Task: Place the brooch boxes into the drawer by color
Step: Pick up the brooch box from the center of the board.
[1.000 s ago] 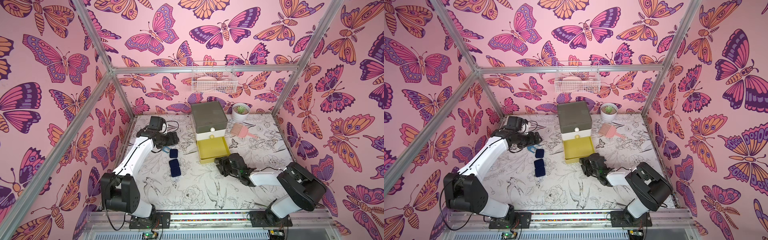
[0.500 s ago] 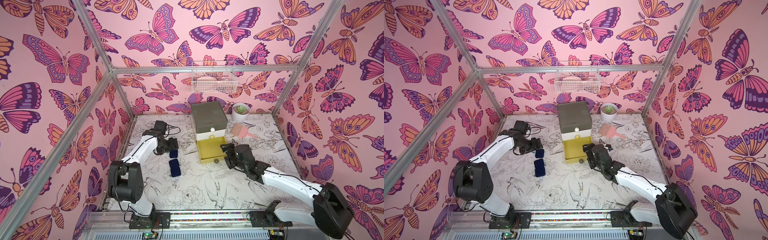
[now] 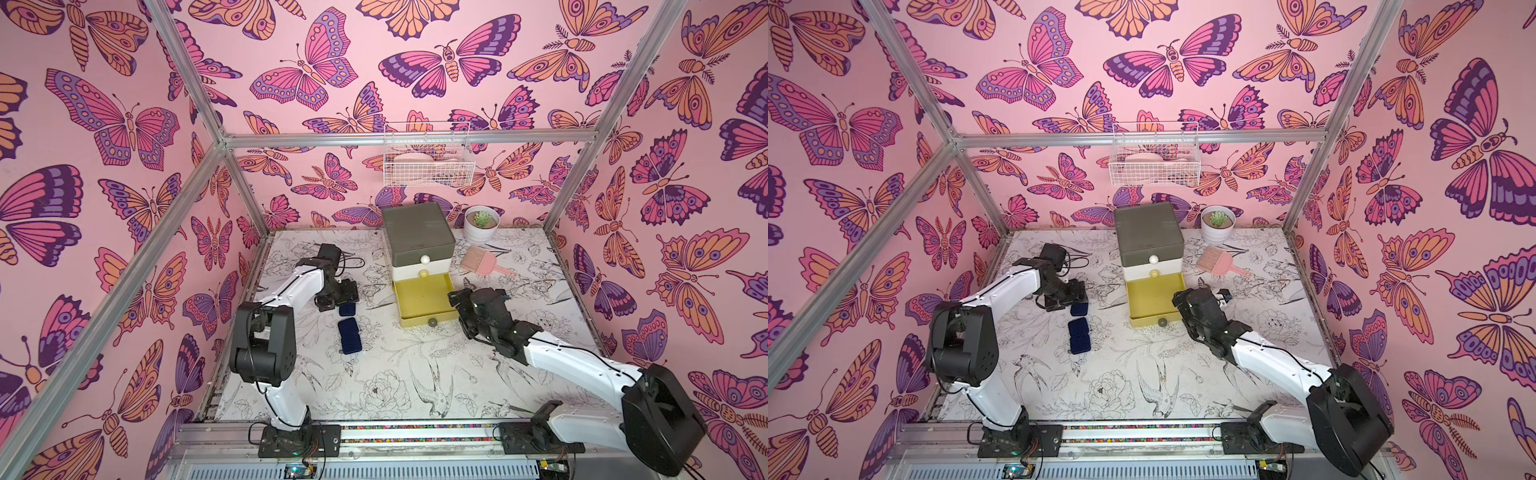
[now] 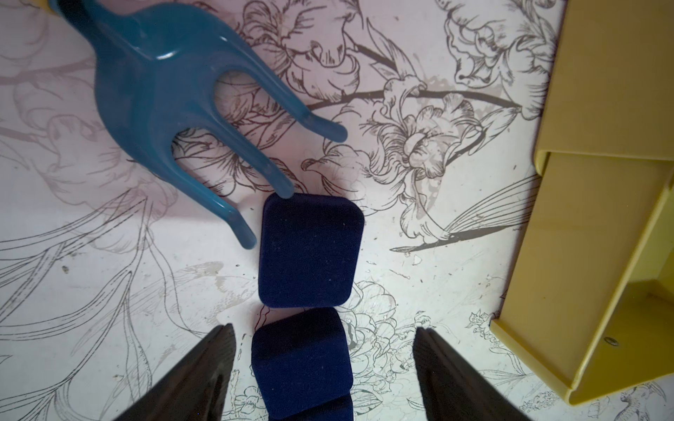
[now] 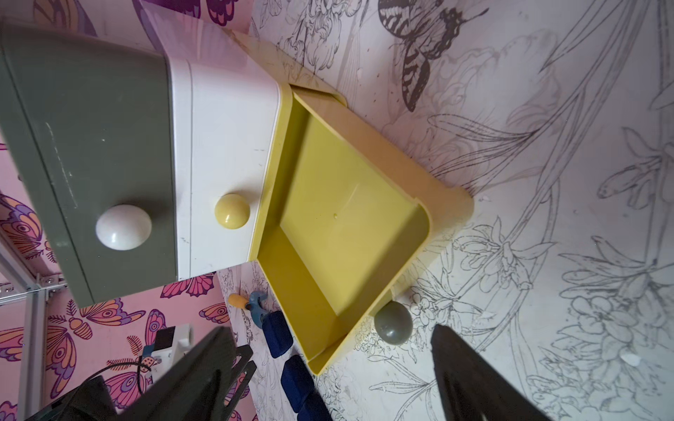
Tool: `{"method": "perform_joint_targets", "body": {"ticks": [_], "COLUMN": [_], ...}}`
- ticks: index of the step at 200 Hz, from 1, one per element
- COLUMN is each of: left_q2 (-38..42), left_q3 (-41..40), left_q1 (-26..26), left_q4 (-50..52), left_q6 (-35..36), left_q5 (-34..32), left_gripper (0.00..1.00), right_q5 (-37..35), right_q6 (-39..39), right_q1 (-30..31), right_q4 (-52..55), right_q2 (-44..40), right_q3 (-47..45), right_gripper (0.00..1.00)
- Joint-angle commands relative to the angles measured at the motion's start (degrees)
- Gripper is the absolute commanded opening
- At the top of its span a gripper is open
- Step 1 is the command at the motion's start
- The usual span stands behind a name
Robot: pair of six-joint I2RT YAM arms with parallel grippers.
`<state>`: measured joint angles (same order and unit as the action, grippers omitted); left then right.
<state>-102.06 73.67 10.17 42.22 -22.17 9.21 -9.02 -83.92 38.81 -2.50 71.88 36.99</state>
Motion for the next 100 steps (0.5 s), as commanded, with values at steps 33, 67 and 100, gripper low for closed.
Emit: {"method": "perform_joint_targets", "body": {"ticks": [33,67,100], "left_q2": [-4.2,-6.8,-8.1], "left_q3": [1.0,2.9,3.2], "left_q1": [0.9,0.8,1.0], "left_q4": [0.7,0.6,0.1], "left_q6": [-3.4,-3.8,-4.0], "left_q5": [-3.0,-3.4,-3.2], "left_gripper": [0.80,0.79,0.78], "right_q5": [2.0,2.4,2.4], "right_q6": [0.9,1.0,0.8], "right_q1": [-1.8,-2.7,-3.3], "right_q4": [-0.7,-0.5,-0.3], "right_q2": [0.6,-0.4,-1.1], "right_q3": [-1.0,-1.9,-2.6], "right_gripper": [0.90,0.90,0.90]}}
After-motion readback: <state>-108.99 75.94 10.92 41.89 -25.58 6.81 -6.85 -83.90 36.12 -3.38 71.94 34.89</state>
